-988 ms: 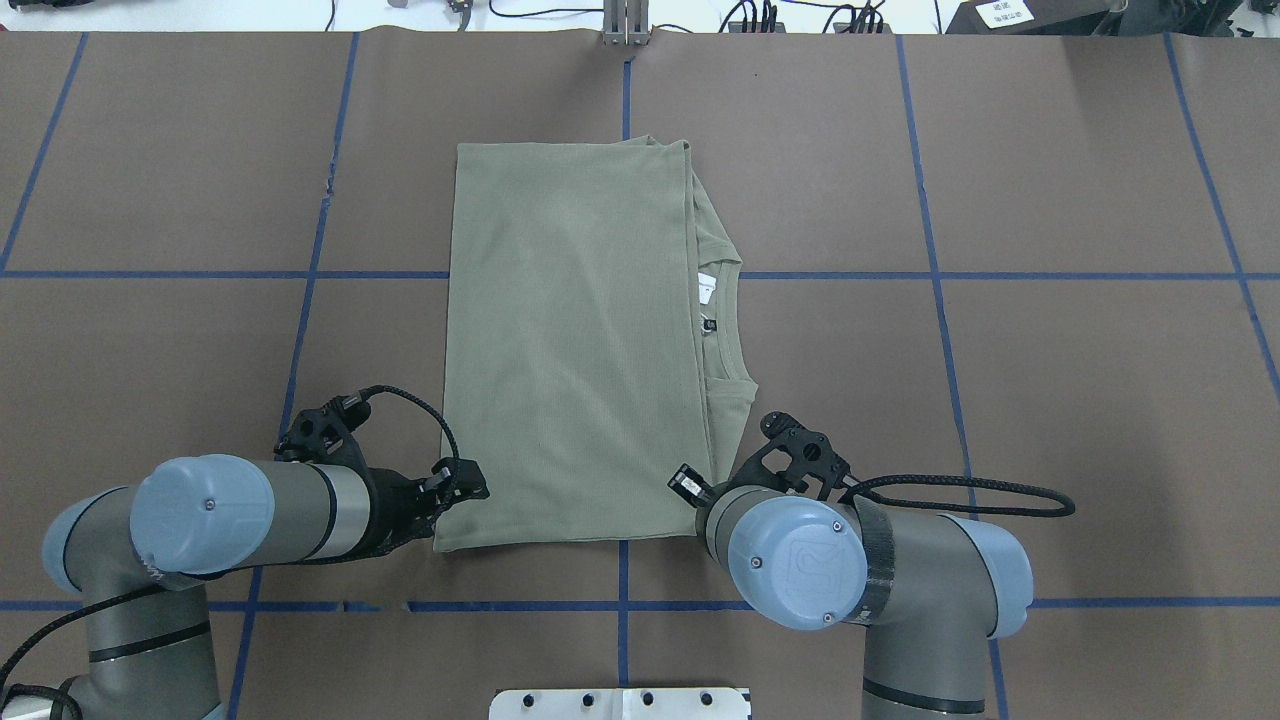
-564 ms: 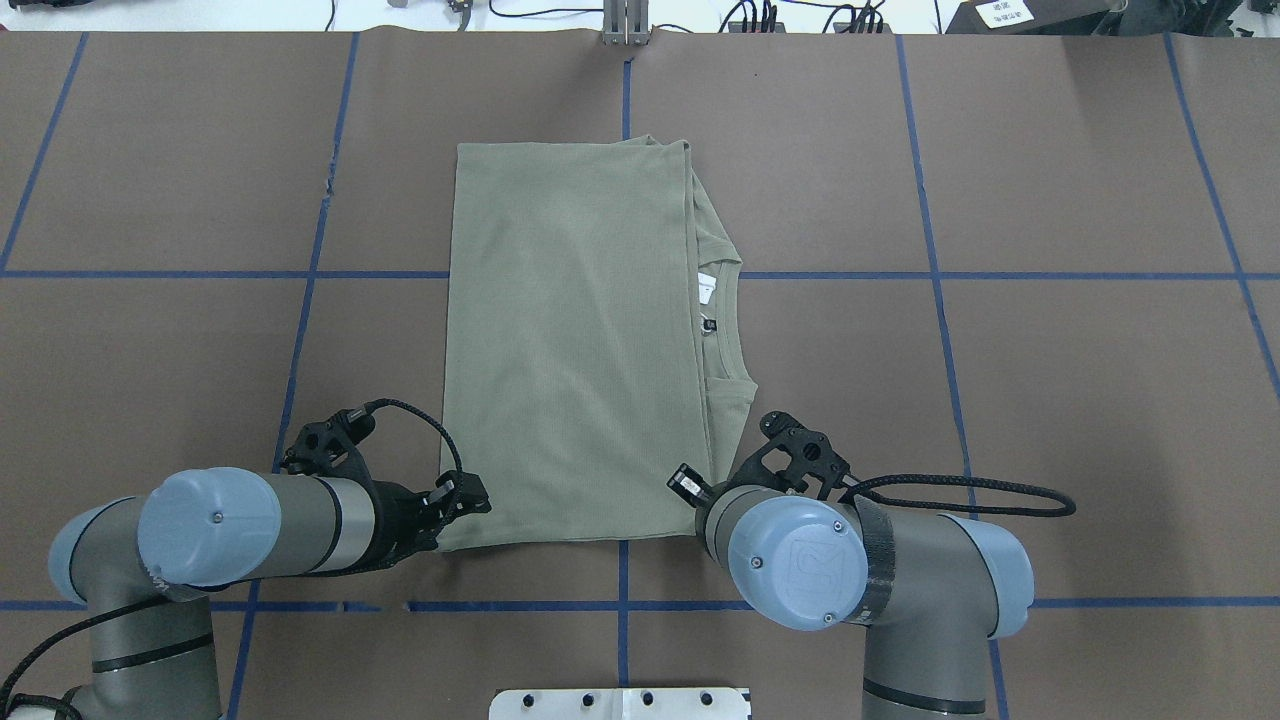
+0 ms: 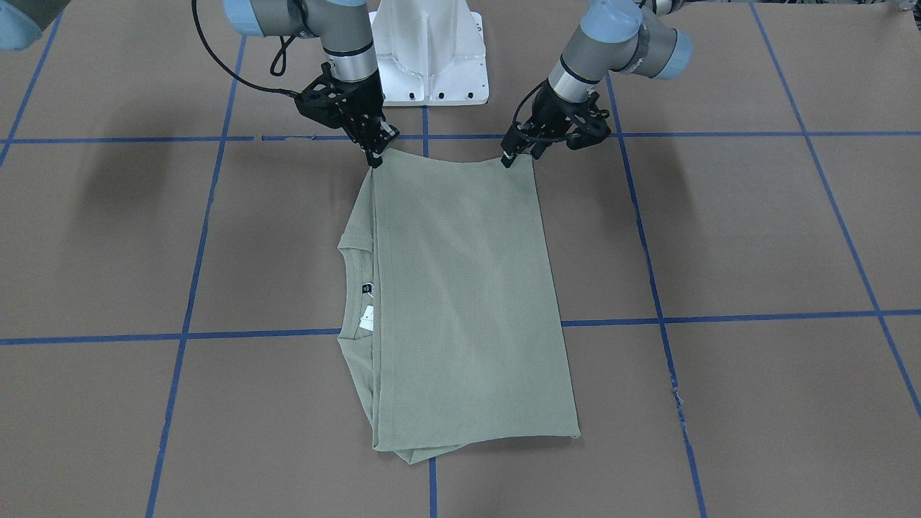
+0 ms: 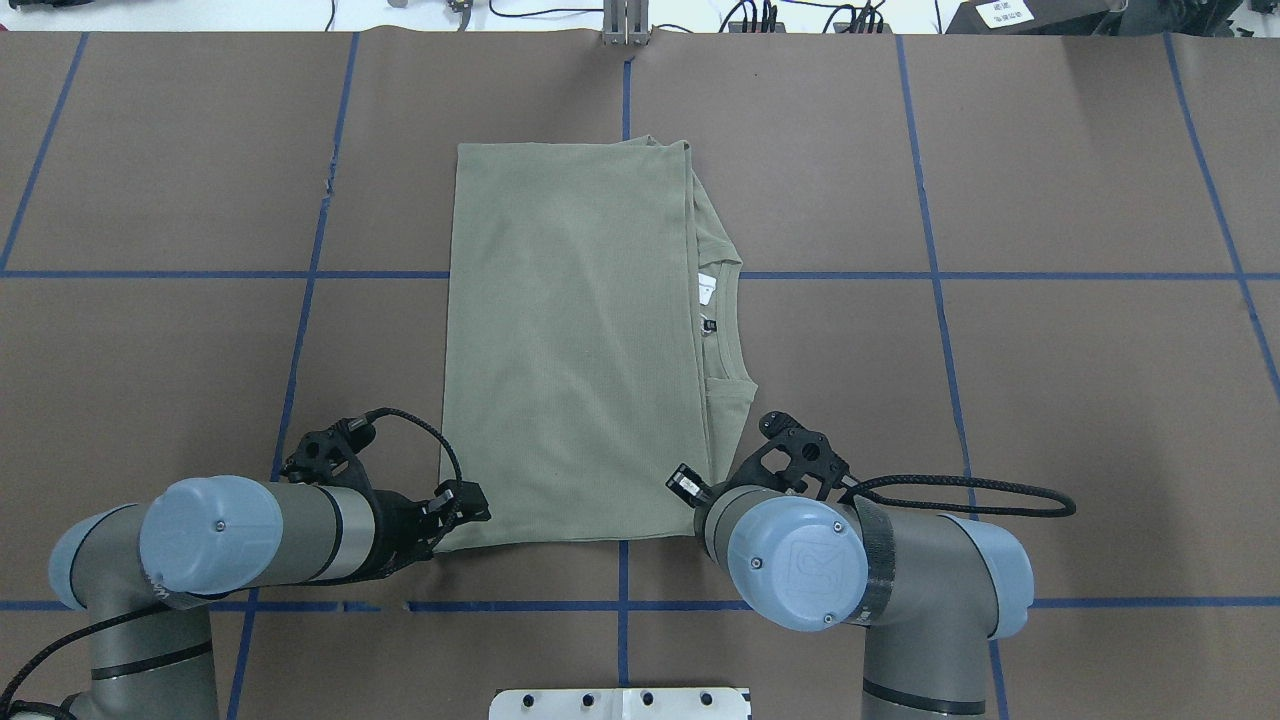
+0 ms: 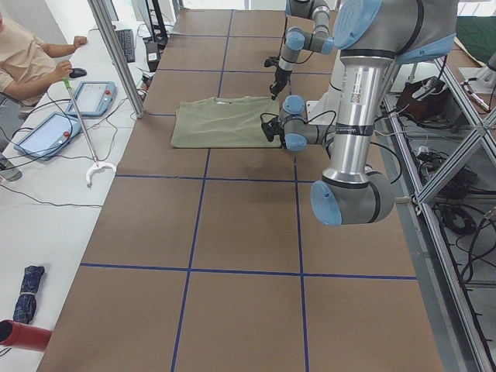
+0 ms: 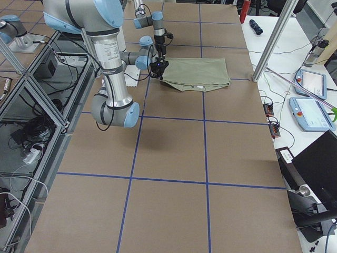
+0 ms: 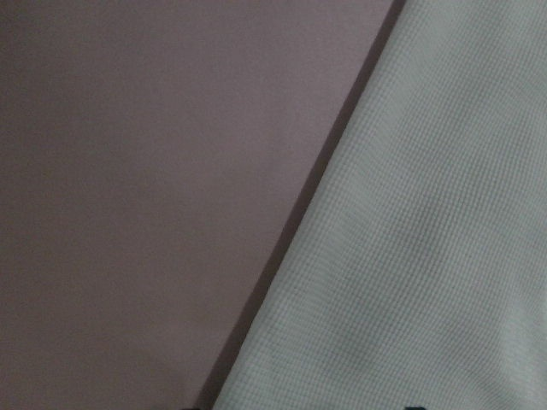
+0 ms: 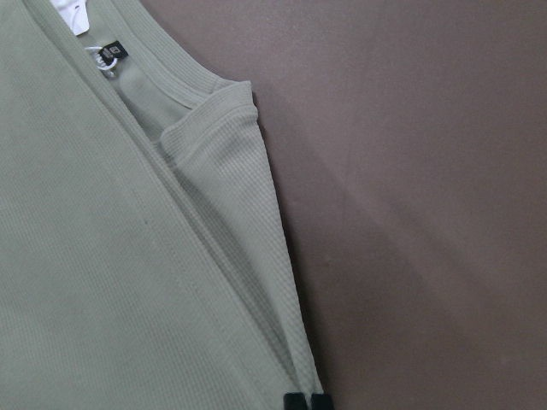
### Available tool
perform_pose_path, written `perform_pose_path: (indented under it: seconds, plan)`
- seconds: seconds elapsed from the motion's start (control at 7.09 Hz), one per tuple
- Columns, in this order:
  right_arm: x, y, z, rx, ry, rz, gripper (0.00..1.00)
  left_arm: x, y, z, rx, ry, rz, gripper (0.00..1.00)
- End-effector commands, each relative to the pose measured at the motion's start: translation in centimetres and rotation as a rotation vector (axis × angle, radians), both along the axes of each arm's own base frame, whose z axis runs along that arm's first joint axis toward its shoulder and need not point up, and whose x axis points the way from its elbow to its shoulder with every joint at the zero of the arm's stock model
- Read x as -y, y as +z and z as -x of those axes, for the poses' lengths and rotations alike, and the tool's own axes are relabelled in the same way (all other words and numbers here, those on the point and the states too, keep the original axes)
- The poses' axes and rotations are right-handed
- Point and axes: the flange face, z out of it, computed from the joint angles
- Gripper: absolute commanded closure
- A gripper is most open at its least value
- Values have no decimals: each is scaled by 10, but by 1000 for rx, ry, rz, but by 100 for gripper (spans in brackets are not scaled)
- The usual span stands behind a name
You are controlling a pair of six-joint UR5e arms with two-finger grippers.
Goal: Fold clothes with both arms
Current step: 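Grasp the near edge corners of the shirt with both grippers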
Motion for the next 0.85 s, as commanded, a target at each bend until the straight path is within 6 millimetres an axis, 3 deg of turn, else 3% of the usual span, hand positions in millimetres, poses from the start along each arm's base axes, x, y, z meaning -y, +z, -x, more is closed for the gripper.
perform_pose_path:
  seconds: [0.0,0.14,0.42,0.56,0.71]
  plan:
    - [0,-1,0,3,-1,-1,100,-2,3,0,5,-1,10,24]
    - [0,-3,0,6,-1,-1,100,-1,3,0,5,-3,10,35]
    - [-1,-5,-2,10,-2,-1,100,-2,2,0,3,-1,9,42]
    - [-1,-5,-2,10,-2,-1,100,-1,2,0,3,-2,8,50]
    - [-1,-5,-2,10,-2,-1,100,-1,3,1,5,-2,8,65]
